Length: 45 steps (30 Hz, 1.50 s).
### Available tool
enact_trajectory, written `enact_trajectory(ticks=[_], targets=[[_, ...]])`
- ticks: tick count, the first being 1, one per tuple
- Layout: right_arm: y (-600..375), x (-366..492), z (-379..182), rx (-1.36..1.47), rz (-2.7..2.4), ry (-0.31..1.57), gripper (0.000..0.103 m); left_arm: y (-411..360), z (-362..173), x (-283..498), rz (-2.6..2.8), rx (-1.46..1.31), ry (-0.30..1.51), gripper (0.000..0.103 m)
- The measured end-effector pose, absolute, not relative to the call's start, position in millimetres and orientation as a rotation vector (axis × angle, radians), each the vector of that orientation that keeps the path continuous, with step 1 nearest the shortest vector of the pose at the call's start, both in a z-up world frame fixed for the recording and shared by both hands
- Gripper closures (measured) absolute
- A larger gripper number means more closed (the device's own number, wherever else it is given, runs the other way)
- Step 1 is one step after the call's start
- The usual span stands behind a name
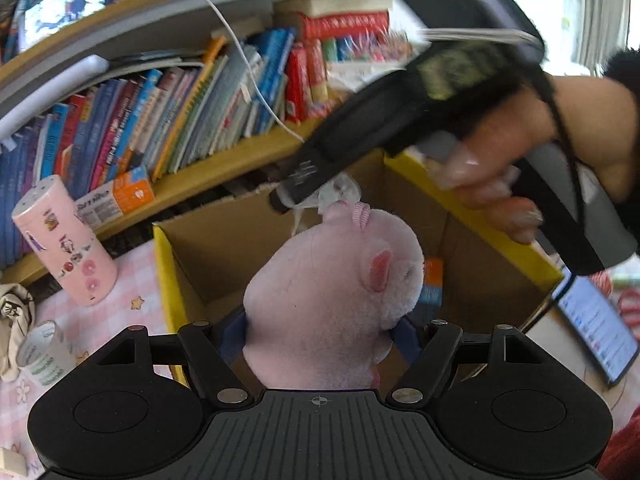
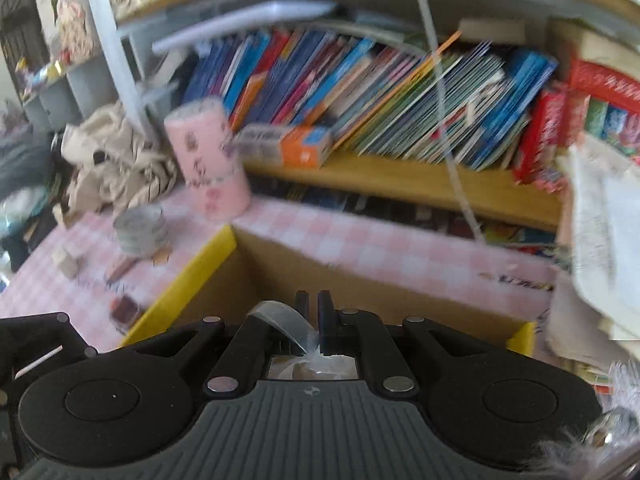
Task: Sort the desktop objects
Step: 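Lower the plush pig and pearl bag into the yellow box and open both tools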
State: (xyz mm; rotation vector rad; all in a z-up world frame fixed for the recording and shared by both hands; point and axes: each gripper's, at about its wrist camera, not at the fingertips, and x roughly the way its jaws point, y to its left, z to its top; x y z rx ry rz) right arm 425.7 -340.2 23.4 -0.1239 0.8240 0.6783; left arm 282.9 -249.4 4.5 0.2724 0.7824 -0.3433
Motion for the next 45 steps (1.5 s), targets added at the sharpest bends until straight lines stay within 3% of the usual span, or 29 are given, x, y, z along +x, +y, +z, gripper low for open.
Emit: enact_trajectory(ticks=[10, 12, 14, 26, 34, 45], targets=[[-324, 434, -6, -0.187, 0.690, 0.931, 0.095, -244, -9, 290, -0.288, 0.259, 0.844, 0.023], [-327, 434, -8, -0.179, 0.680, 0.939, 0.083, -243, -6, 288, -0.260, 0.267, 0.824, 0.021], [-331, 433, -5, -0.158, 0.669, 0.939, 0.055, -240, -2, 287, -0.248, 0.253, 0.804, 0.017], [-352, 407, 27, -0.102, 0.632, 0.862, 0.021, -234, 32, 266, -0.221, 0.221, 0.707, 0.009], [-366, 389, 43, -0.097, 0.613, 0.840, 0.014, -218, 48, 241, -0.186, 0.191, 0.654, 0.006], [-385, 348, 29, -0.089, 0.522, 0.882, 0.014, -188, 43, 208, -0.150, 0.075, 0.664, 0.006]])
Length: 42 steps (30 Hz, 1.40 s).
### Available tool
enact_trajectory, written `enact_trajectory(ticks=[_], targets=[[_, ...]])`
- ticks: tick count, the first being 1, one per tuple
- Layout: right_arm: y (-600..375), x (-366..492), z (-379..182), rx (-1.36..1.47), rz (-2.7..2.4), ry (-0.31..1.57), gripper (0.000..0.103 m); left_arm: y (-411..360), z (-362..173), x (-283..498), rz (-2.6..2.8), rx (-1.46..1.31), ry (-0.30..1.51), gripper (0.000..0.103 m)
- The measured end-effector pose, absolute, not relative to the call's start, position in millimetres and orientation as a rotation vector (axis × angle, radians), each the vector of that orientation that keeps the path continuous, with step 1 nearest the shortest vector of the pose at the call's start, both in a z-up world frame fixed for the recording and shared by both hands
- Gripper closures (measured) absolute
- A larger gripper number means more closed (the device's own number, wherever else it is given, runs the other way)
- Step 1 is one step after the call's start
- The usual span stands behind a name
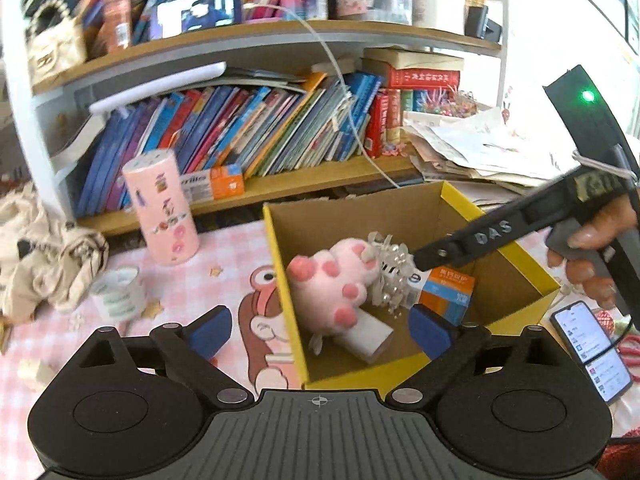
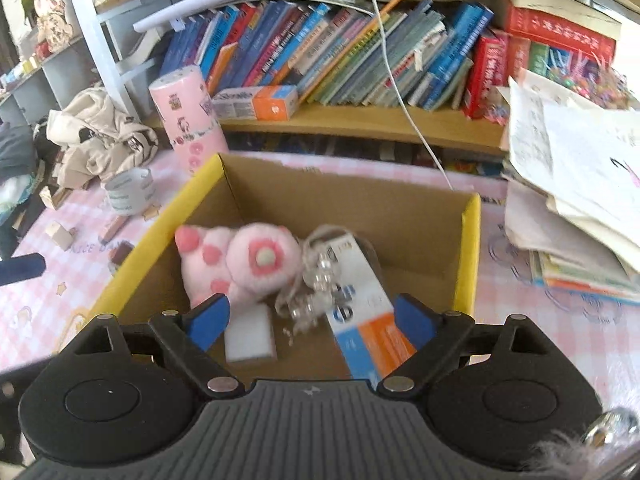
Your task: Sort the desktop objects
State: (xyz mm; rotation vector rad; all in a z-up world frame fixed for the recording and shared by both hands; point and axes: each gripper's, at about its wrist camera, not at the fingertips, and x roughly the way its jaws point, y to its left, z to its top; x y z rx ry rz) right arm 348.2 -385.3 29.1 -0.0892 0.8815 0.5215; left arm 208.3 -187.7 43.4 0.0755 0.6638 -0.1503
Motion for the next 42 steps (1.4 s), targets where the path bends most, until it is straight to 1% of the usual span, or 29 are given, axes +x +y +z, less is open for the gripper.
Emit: enact_trajectory(ticks=[8, 20, 26, 35, 42], targets=[[-387, 315, 29, -0.093, 0.440, 0.867, 0.014, -167, 36, 193, -0.159, 0.069, 0.685, 0.006], [-386, 237, 47, -0.065, 0.268, 0.741, 0.012, -130, 30, 170, -0.179, 0.040, 0.697, 0.006], [-377, 205, 38, -0.081, 0.206, 0.759, 0.012, -110, 22, 156, -0.192, 0.024, 0.735, 0.006], [-358, 170, 12, -0.065, 0.165, 0.840, 0.012, -87, 14, 140, -0.184, -0.001, 0.772, 0.006], [-338, 146, -13, -0.015, 0.156, 0.959, 0.011, -78, 2, 127, -0.157, -0.003, 0.832, 0.006]])
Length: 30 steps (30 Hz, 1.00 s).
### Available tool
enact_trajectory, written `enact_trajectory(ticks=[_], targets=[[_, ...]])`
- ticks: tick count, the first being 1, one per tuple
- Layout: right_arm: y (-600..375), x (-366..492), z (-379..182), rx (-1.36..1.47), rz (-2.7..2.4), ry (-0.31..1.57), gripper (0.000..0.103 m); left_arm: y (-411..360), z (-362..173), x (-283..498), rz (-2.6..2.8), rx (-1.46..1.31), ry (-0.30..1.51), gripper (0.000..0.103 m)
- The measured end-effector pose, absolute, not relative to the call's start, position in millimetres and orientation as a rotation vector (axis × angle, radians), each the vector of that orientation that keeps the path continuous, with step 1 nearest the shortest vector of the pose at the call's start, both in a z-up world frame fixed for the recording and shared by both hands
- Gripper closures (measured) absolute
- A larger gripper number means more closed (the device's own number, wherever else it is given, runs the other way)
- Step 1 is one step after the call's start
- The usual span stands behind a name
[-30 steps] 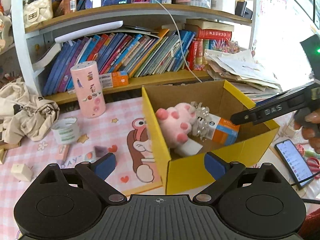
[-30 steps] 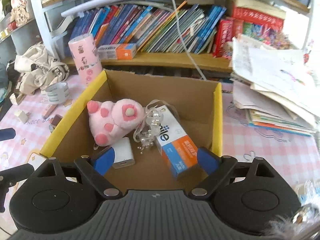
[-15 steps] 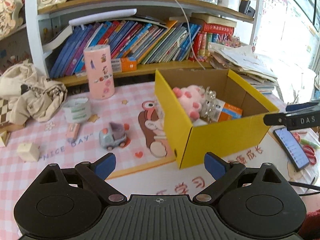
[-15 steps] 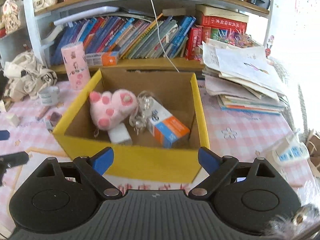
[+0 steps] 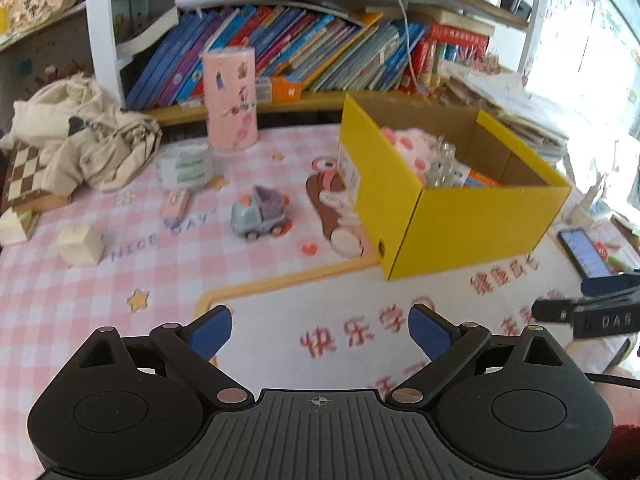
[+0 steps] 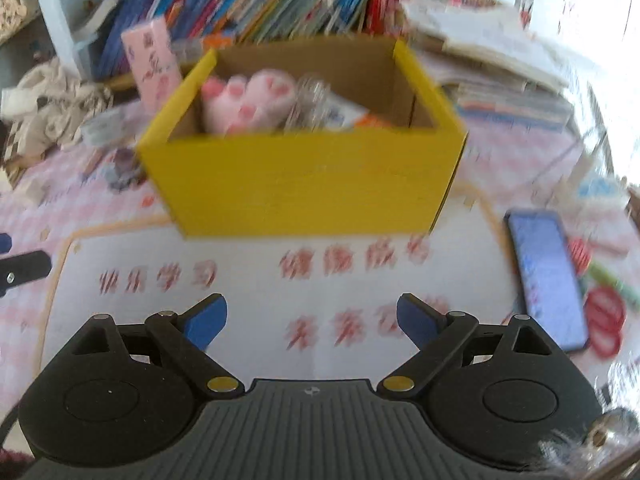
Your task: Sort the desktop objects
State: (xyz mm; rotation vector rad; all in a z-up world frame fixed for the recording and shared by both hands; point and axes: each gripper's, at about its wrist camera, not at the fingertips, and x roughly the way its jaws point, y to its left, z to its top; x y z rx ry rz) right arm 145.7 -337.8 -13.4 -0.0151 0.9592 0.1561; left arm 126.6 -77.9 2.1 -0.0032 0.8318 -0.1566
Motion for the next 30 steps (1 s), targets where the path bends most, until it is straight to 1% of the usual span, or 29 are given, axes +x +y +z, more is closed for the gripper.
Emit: enact_trajectory(ticks=[16, 30], targets=[[-295, 116, -25, -0.093, 0.192, 1.003, 0.010, -54, -8, 99, -0.157, 0.004, 0.878, 0.006], [-246, 102, -28, -0.148, 0.261, 1.007, 0.008, -12, -12, 77, -0.106, -0.023, 0.891, 0.006]])
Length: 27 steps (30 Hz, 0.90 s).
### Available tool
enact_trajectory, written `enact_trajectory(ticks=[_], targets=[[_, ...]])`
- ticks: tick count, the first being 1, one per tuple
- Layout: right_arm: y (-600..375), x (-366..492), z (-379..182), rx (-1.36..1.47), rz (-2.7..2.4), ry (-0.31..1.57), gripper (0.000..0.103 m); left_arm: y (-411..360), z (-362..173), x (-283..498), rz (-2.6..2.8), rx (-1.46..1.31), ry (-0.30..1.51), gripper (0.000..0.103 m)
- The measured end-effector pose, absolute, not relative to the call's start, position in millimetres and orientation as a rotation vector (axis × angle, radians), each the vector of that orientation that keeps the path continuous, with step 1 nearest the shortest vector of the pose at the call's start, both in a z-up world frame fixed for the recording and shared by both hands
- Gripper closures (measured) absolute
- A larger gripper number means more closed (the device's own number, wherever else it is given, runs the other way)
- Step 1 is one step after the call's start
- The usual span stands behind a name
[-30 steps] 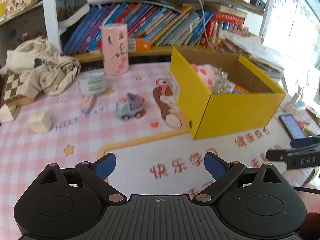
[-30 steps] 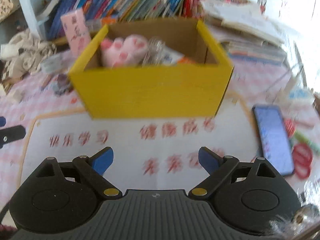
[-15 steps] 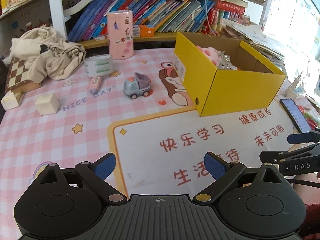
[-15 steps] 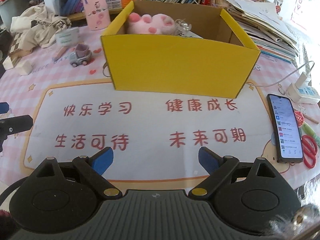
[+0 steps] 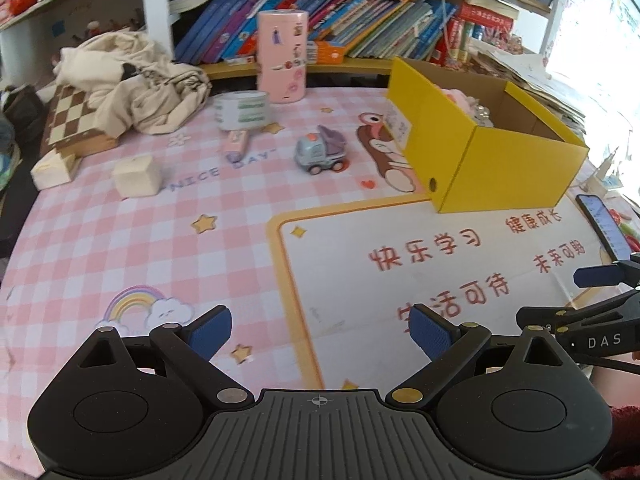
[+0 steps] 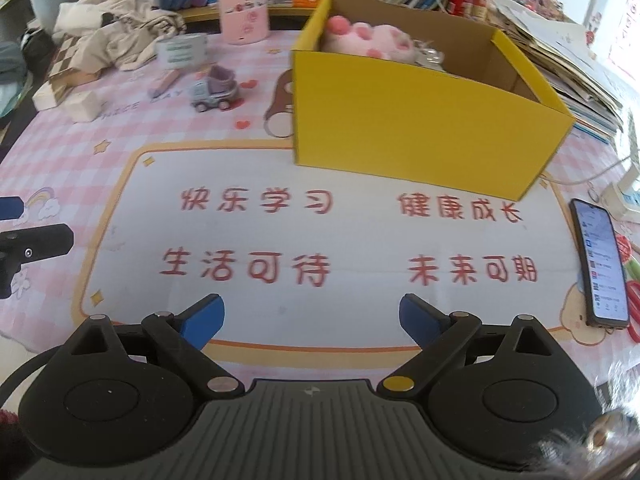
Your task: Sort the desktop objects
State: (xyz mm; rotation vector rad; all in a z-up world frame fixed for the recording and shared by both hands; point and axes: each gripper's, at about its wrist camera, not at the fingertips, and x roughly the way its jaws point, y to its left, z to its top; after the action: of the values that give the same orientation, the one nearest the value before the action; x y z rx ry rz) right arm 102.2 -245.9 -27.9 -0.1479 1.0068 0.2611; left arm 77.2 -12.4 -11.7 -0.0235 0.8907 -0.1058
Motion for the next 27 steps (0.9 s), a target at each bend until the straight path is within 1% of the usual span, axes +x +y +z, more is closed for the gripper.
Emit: enact_trajectory(ticks=[19, 27], targets=[[-170, 91, -30, -0.277, 0.394, 0.988, 0.008, 44, -12, 54, -0.022, -0.086, 0.876, 0.005], [-151, 89, -29, -0.335, 0.437, 0.975, 0.008, 52, -14, 51, -0.013, -0.108, 0.881, 0.005]])
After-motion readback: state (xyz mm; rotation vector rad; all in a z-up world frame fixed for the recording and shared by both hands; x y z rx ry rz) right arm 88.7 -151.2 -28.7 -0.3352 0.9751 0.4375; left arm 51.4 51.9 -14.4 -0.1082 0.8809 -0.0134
